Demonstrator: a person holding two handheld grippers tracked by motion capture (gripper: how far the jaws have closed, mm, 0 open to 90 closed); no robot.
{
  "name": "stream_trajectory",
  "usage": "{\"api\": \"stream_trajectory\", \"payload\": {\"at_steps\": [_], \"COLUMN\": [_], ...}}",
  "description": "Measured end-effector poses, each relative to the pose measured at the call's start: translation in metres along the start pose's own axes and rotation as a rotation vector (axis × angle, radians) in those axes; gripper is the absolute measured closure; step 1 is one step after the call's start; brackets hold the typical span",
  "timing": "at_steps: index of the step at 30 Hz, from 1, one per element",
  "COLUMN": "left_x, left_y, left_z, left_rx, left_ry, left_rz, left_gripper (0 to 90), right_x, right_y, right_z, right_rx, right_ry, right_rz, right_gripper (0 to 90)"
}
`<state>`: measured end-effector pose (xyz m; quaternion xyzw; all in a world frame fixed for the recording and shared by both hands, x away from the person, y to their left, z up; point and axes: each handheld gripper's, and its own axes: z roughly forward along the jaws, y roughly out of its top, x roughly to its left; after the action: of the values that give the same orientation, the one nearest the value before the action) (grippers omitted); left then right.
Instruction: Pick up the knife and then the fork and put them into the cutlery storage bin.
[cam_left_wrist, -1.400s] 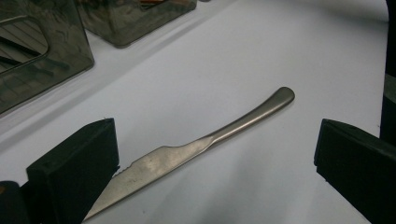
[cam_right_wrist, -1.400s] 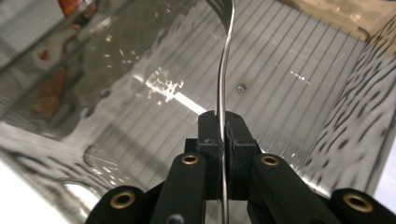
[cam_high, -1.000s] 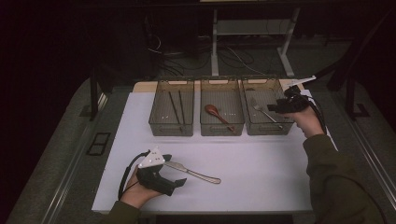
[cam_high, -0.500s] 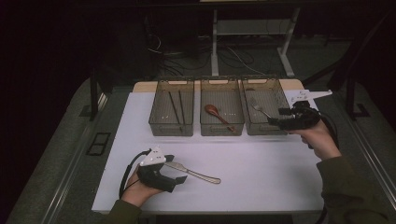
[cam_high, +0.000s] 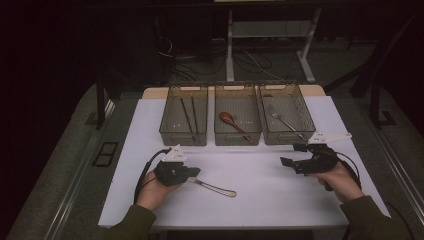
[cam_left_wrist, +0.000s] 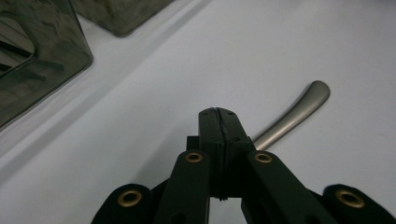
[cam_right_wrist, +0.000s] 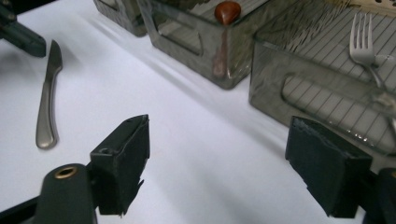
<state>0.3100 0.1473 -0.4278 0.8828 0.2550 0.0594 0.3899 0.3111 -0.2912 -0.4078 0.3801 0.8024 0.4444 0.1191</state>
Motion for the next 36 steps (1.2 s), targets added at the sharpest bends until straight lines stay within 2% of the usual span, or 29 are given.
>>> {"api": "stream_trajectory", "payload": {"at_steps": [3, 4, 5, 6, 7, 11, 13, 15, 17, 27, 36], "left_x": [0.003, 0.005, 0.005, 0.006, 0.005, 0.006, 0.007, 0.006, 0.006, -0.006, -0.028], "left_y": [0.001, 0.001, 0.000, 0.000, 0.000, -0.001, -0.001, -0.002, -0.002, -0.013, -0.024], "left_z": [0.011, 0.014, 0.017, 0.019, 0.020, 0.019, 0.018, 0.016, 0.014, 0.001, -0.011], "left_rx": [0.047, 0.064, 0.069, 0.081, 0.090, 0.098, 0.107, 0.114, 0.127, 0.162, 0.196], "left_ry": [0.006, 0.007, 0.010, 0.009, 0.013, 0.011, 0.005, -0.004, -0.013, -0.051, -0.118], "left_rz": [-0.001, 0.018, 0.003, 0.015, 0.002, 0.008, 0.021, 0.004, 0.022, 0.031, 0.065], "left_gripper": [88.6, 88.6, 88.6, 88.6, 88.6, 88.7, 88.7, 88.7, 88.7, 88.7, 88.7], "right_x": [0.006, 0.008, 0.010, 0.012, 0.016, 0.020, 0.022, 0.023, 0.024, 0.023, 0.023], "right_y": [-0.011, -0.015, -0.018, -0.022, -0.028, -0.037, -0.043, -0.046, -0.049, -0.051, -0.050], "right_z": [0.001, 0.001, 0.002, 0.003, 0.005, 0.008, 0.007, 0.005, 0.003, 0.000, 0.000], "right_rx": [-0.005, -0.002, -0.004, -0.003, 0.008, 0.029, 0.024, 0.016, 0.011, -0.004, -0.007], "right_ry": [-0.001, 0.007, 0.012, 0.015, 0.026, 0.033, 0.035, 0.038, 0.040, 0.036, 0.034], "right_rz": [-0.015, -0.017, -0.025, -0.030, -0.048, -0.058, -0.044, -0.034, -0.033, -0.030, -0.031], "right_gripper": [18.8, 18.6, 17.9, 17.9, 16.3, 16.3, 16.3, 16.3, 16.3, 16.3, 16.3]}}
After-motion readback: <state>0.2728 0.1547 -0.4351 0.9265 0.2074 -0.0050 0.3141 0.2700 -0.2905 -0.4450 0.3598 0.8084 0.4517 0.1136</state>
